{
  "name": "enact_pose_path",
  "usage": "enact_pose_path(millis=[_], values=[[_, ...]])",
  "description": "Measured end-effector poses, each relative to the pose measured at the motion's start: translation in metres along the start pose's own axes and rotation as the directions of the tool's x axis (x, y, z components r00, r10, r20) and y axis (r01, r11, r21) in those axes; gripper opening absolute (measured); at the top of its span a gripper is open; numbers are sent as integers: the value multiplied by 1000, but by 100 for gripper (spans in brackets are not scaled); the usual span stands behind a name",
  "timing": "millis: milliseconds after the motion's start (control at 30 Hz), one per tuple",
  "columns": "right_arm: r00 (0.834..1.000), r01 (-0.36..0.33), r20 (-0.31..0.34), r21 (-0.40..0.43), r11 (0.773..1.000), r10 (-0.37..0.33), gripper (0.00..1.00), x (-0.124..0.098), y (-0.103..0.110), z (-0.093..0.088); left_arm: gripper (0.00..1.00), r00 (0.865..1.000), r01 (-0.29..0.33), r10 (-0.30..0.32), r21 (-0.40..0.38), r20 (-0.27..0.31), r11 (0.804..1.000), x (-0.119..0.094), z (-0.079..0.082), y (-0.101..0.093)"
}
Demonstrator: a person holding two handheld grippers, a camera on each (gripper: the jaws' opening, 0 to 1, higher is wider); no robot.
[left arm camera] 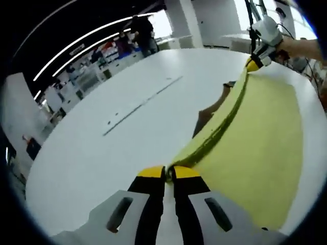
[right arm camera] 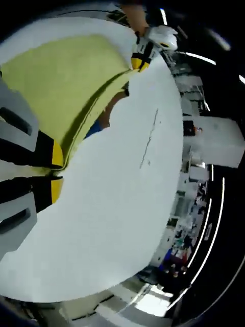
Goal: Fold the garment on the visible template until the final outline fits inside the template.
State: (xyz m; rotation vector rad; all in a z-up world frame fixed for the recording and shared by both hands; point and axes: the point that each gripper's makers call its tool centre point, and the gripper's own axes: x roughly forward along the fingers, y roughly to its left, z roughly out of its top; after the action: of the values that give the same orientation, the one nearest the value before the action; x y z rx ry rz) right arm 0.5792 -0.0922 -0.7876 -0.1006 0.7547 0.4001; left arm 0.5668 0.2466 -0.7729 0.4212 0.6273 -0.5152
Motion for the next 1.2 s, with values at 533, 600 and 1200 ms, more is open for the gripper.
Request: enact_pose_path(millis=[533,600,1200], values=[[1000,2,-23,125,992,0,29,-10,7,-7,20,998,-43,58,-347,35,937,-14,-2,15],[1000,-13,-27,124,992,17,35,-14,10,-7,26,998,-7,32,-379,59,926,-19,-1,11],[985,-169,-20,16,985,169,66,-58,46,-9,51,979,174,-127,-333,158,927,-75,-11,-32]])
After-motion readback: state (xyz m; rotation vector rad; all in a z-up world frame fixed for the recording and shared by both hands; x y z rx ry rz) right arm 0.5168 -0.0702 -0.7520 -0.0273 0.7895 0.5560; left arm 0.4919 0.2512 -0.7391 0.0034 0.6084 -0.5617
